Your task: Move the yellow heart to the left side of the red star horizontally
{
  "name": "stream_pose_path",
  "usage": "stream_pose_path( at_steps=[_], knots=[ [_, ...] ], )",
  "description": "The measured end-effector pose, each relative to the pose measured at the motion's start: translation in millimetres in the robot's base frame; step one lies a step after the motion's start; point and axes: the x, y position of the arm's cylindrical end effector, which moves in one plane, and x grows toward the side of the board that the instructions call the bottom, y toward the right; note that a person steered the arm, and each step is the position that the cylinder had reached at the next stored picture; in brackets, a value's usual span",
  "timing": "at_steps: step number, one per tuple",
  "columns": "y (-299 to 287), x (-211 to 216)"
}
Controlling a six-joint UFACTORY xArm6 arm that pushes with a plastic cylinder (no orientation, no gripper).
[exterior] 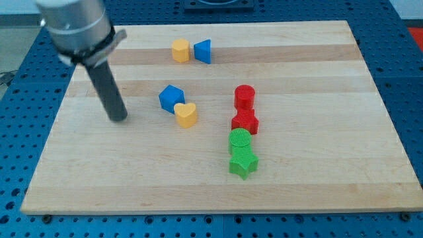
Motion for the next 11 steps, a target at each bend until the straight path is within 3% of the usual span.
stream_pose_path(
  at_steps=[1,2,3,5,6,8,11],
  knots=[
    [59,6],
    [84,-21],
    [84,-21],
    [156,-98],
    [150,-90],
    [136,-24],
    [79,-35]
  ],
)
